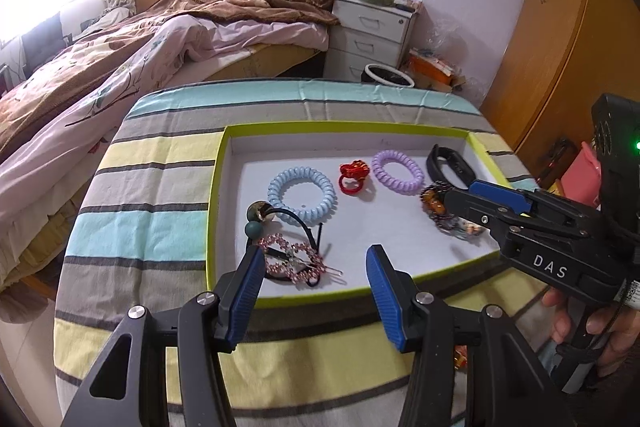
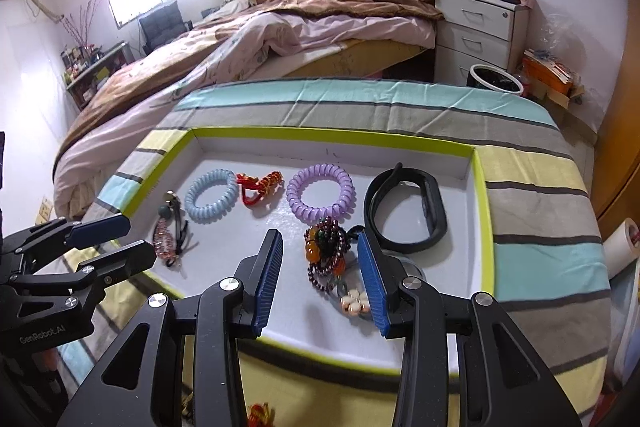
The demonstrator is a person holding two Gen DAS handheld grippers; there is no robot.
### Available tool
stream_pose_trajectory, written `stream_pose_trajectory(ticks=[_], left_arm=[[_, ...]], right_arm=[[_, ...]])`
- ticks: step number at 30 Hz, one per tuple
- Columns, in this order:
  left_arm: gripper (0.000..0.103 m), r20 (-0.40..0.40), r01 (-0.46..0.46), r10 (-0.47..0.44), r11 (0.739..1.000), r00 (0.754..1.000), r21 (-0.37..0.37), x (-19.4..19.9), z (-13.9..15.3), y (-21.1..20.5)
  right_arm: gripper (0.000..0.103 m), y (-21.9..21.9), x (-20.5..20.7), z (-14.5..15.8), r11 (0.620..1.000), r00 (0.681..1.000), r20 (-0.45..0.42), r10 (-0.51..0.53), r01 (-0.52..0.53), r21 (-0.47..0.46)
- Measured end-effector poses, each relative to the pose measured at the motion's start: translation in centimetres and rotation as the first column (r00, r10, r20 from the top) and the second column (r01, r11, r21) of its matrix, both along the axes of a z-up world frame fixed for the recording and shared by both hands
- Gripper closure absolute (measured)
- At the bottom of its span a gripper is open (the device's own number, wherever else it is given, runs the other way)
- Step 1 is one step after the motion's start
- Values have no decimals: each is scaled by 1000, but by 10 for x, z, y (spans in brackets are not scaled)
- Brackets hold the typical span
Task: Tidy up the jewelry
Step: 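Move both grippers back toward the red ornament and black-gold clip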
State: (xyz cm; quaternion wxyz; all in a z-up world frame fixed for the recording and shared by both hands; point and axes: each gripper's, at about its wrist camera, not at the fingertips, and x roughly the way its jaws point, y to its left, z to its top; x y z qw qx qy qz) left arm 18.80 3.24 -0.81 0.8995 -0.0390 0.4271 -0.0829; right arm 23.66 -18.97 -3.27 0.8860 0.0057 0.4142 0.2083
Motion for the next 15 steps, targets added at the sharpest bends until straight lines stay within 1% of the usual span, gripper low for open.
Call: stream_pose_trajectory(ticks=[5,8,10,13,15], left_arm=[[51,21,4,-4,1000,1000,-7,-20,9,1],[51,35,-3,4,1000,999,-14,-33,13,2],[51,39,-7,8,1000,999,-25,-42,14,4],[51,44,-16,18,999,999,-36,-56,15,7],[50,45,-18,21,999,999,-48,-66,15,10]], right_arm=[[63,-10,-20,10,1000,1000,23,-13,12,25],[63,-16,-35,15,999,999,38,-4,2,45],[63,-18,-45,15,998,999,41,17,-20,62],[63,-22,-55,14,990,997,32,74,-77,114],[63,-22,-63,13,986,994,31,103,-107,127]])
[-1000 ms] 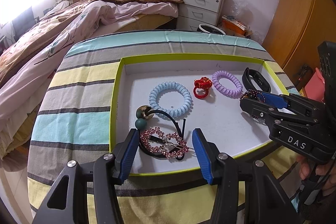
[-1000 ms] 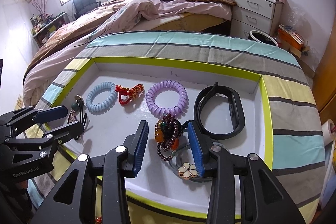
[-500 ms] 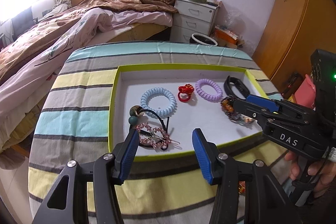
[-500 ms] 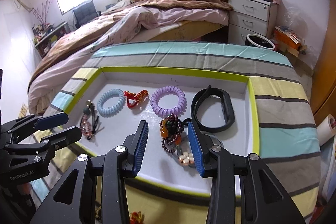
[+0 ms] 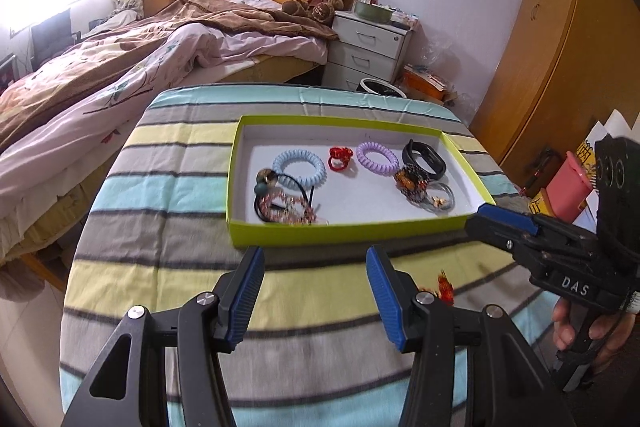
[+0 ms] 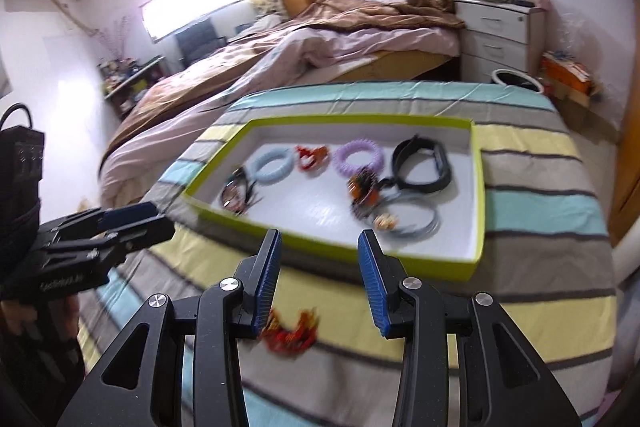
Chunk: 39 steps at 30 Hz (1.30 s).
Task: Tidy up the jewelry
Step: 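Move both grippers back toward the red ornament and black-gold clip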
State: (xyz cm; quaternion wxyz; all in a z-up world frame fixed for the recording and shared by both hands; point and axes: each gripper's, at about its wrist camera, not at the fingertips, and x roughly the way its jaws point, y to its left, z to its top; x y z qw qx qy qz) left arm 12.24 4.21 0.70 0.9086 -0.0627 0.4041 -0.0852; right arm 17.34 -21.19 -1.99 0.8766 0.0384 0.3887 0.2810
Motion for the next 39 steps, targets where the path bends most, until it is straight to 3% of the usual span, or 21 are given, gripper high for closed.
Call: stream_pose_trajectory(ticks=[9,14,28,35,39], left_arm=[[50,-22,-10,9,1000,1000,-17,-31,-10,7],[50,-22,-8,8,1000,1000,-17,-42,-11,10],[50,-35,-6,5,1000,999,-29,-51,-17,13],[50,-38,-3,1,999,999,-33,-51,-19,13],[50,-42,-6,5,999,999,-35,-48,-20,12]], right_arm=[[63,10,-31,-18,990,993,-17,118,-119,-72],[63,24,-43,-27,974,987,-9,159,-159,-161],[63,39,-36,-45,947,993,-14,114,-112,-301],[63,33,-25,-42,958,998,-24,50,-55,-281],[63,21,-19,-39,991,996,-92,0,-12,-131]])
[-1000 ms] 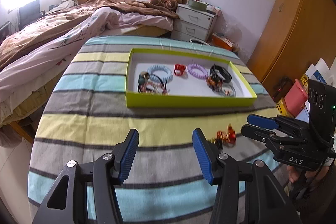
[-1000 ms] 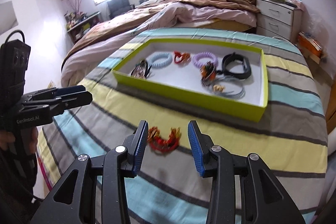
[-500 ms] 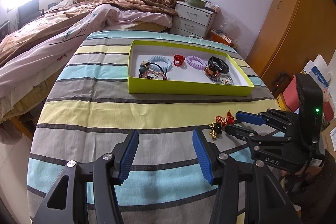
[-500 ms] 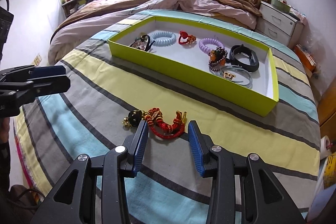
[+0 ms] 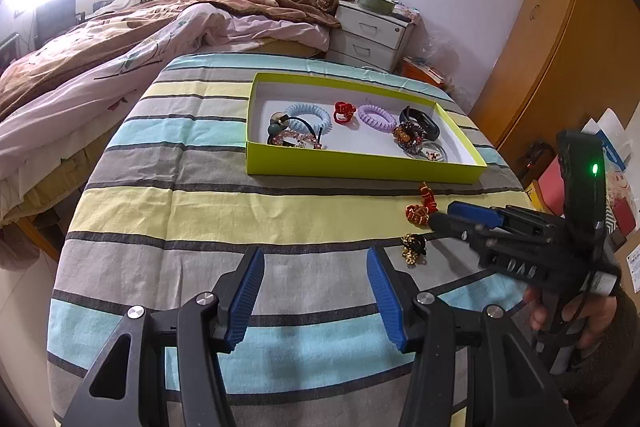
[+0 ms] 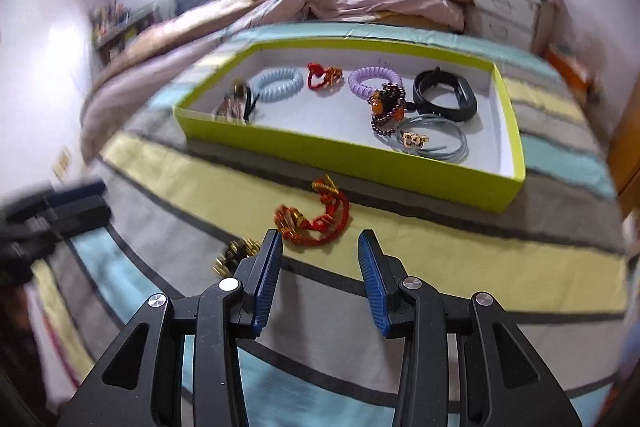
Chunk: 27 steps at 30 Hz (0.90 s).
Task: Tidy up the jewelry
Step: 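Move both grippers back toward the red ornament and black-gold clip, then grasp the red knotted ornament with the right gripper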
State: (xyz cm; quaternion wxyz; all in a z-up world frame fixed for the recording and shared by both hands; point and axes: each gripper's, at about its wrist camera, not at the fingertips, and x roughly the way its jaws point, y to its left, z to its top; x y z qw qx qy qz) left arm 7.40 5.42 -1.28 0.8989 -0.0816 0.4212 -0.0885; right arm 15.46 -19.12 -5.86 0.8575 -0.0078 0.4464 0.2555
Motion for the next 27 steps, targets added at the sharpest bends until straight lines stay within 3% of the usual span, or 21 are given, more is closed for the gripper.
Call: stream_pose_trajectory(ticks=[4,8,13,16,19,22,27], left_arm=[[50,-5,2,-2,1000,1000,-2,1,-1,-1],[50,-9,6,-6,1000,1000,-3,1,-3,-2],[50,-12,2,-2,1000,1000,-4,2,-4,-1],[50,-15,1,-1,1000,1000,-4,2,-5,-1],[50,-19,0,0,1000,1000,-1,2,-6,-1],[50,-20,5,-5,1000,1000,3,2,-6,-4],[50,-23,14,-14,1000,1000,6,2,-6,-10]], right_arm=[[63,-1,11,2,994,998,-44,-53,57,96],[63,6,20,-4,992,992,-83,-100,105,69],[63,11,18,-3,993,992,-58,-115,117,33],[76,17,15,-2,994,994,-29,-107,107,-11],[78,18,16,-2,995,995,-27,-99,98,-17],[88,18,15,-1,996,996,-20,-86,86,-19],[90,16,14,-1,996,996,-10,-85,85,-18]])
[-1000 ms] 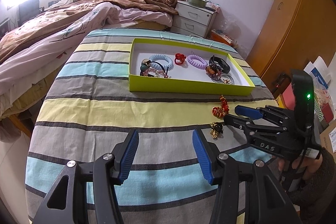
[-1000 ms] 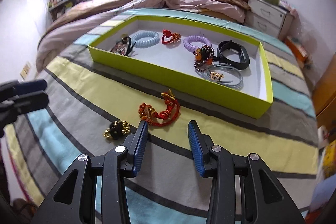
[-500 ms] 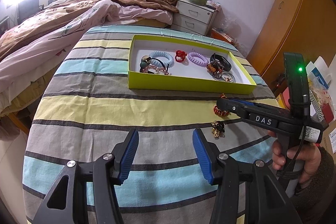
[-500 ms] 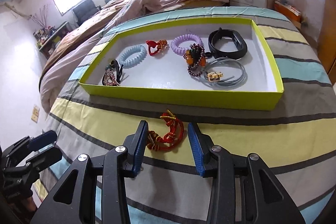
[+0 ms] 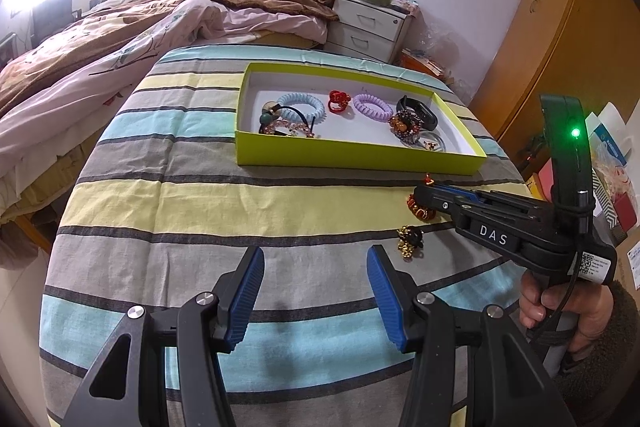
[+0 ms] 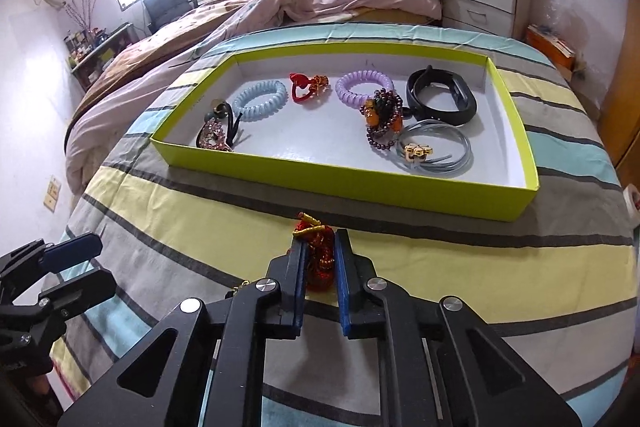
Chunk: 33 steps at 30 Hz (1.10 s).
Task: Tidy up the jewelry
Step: 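Grasp the red knotted ornament with the right gripper, then grasp the black-gold clip with the left gripper while the right gripper holds the ornament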
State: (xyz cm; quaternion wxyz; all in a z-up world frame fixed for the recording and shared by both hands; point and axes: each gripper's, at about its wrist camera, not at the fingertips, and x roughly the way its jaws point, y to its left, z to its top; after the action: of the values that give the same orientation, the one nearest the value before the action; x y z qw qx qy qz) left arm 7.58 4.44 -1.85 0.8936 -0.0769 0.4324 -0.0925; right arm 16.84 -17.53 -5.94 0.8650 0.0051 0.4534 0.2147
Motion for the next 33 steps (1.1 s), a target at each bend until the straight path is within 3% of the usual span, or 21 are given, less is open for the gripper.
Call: stream_pose_trajectory(ticks=[8,17,33], left_arm=[[50,-2,34,-34,999,999,2,3,0,-13],[50,-34,138,-137,990,990,5,16,-11,-48],[50,-62,210,-204,971,977,114,36,-27,-96]], right_arm=[[91,-22,-6,14,997,999,35,-33,31,65],[91,-46,-18,26,994,996,61,-65,60,90],[91,-71,-39,26,989,990,87,-108,98,110]])
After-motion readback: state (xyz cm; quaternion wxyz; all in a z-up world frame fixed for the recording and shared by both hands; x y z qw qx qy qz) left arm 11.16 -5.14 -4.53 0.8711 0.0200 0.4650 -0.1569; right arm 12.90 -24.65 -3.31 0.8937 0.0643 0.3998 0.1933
